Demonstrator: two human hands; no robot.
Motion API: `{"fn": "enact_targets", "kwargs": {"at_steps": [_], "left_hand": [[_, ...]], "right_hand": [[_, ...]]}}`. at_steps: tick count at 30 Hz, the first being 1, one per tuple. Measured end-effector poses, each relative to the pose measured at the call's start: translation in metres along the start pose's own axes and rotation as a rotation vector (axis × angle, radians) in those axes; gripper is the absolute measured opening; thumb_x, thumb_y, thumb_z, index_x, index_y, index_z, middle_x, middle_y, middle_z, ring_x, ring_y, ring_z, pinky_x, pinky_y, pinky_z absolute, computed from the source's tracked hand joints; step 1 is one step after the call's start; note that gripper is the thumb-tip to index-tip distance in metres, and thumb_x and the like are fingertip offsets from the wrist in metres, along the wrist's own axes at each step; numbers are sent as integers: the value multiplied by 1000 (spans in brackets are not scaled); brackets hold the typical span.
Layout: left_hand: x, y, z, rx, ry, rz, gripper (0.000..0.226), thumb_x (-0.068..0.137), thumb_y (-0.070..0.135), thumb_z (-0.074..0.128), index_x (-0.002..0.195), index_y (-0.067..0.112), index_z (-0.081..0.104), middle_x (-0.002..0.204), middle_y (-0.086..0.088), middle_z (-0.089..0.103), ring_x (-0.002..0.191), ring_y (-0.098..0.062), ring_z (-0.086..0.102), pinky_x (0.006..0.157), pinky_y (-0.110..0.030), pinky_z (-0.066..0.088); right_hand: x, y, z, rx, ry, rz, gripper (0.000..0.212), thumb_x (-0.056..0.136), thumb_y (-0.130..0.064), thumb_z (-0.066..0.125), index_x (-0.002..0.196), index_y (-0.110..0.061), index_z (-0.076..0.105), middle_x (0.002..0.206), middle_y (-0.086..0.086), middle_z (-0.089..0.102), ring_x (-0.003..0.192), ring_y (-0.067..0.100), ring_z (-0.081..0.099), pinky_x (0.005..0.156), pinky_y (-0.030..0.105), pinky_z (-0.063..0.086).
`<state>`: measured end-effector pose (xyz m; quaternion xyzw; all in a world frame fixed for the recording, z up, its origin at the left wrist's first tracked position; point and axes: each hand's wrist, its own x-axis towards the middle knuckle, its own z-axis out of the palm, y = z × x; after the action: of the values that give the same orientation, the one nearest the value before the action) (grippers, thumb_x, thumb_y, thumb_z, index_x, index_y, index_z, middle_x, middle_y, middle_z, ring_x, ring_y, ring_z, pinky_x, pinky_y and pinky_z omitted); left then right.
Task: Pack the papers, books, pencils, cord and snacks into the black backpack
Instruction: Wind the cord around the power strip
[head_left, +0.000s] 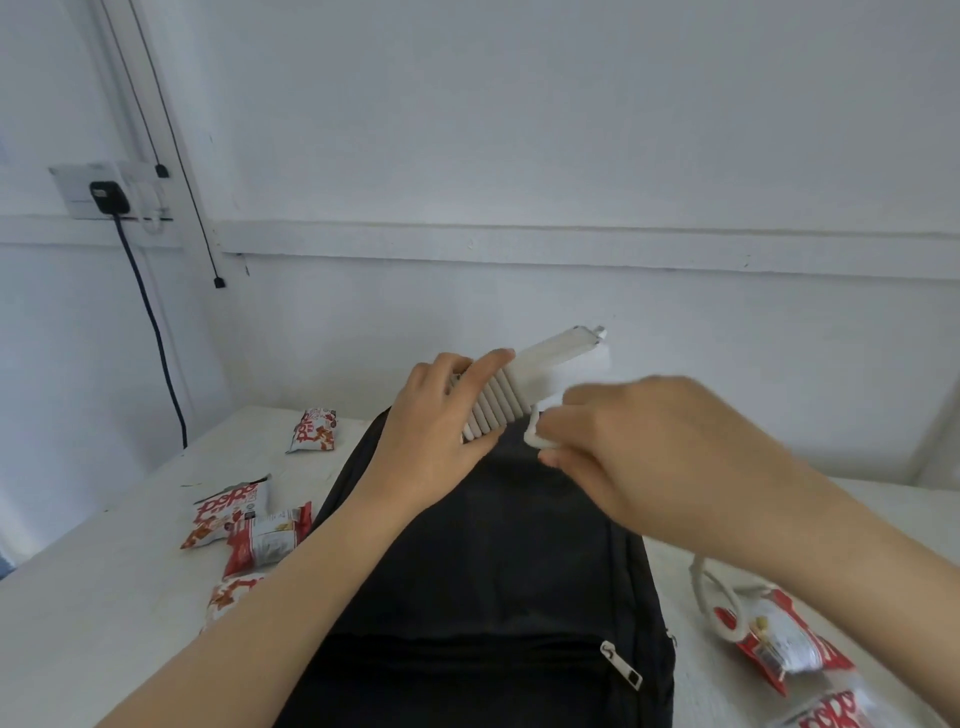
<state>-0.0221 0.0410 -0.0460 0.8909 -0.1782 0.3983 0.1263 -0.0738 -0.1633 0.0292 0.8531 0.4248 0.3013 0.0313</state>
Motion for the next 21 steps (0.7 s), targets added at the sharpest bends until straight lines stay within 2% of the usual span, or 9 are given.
{"fn": "enact_targets", "kwargs": {"at_steps": [2,5,8,10,12,14,17,19,21], "left_hand": [[-2,0,-3,-38,5,79,82,71,27,80,134,29,27,117,-1,47,103,-19,47,77,-33,46],[-7,3,-7,-131,41,203,83,67,22,82,129,24,29,115,4,39,102,-12,42,76,-32,49],[-10,7,-8,-165,99,400,80,73,22,77,129,30,21,119,-5,42,107,-21,46,79,-40,52],[-10,12,-11,-169,159,534,73,77,22,73,127,30,20,122,-11,41,107,-28,48,81,-42,51],[-8,19,-18,-175,202,602,68,80,23,72,126,31,23,122,-14,40,106,-32,49,81,-44,50],[-7,26,-26,-178,236,605,64,81,24,70,125,32,25,121,-15,41,106,-32,48,81,-44,49],[-7,28,-29,-198,289,544,69,77,22,74,125,32,26,120,-15,41,106,-33,49,80,-46,50],[-9,28,-26,-235,307,492,73,73,19,77,125,32,26,120,-14,40,107,-33,49,79,-48,50],[-13,26,-23,-288,319,417,72,73,19,76,124,32,27,120,-13,40,109,-32,49,80,-48,51]], "right_hand": [[10,8,-22,-31,-72,43,33,88,-38,35,78,-25,64,61,-9,48,44,8,31,45,11,15],[25,32,-41,107,16,64,14,85,-41,51,89,-30,60,70,-10,56,56,5,45,50,15,27],[39,54,-47,564,-61,82,14,76,-28,74,84,-26,62,69,-6,62,62,3,55,56,19,41],[44,67,-46,895,-164,94,16,70,-16,79,81,-13,69,74,8,68,69,20,63,68,30,50],[46,78,-39,1071,-215,126,19,65,-17,81,79,-8,72,73,11,69,66,23,63,66,28,52],[44,84,-26,1168,-222,169,26,60,-30,85,78,-14,75,69,5,67,57,12,54,52,20,43],[38,88,-9,1338,-157,243,31,57,-41,83,78,-20,76,73,2,65,50,7,46,47,16,37],[33,86,-3,1380,-119,251,12,64,-29,77,75,-23,77,72,-1,68,55,6,58,51,14,45],[26,81,4,1376,-93,274,18,71,-11,75,76,-29,77,73,-6,71,66,12,66,58,22,52]]}}
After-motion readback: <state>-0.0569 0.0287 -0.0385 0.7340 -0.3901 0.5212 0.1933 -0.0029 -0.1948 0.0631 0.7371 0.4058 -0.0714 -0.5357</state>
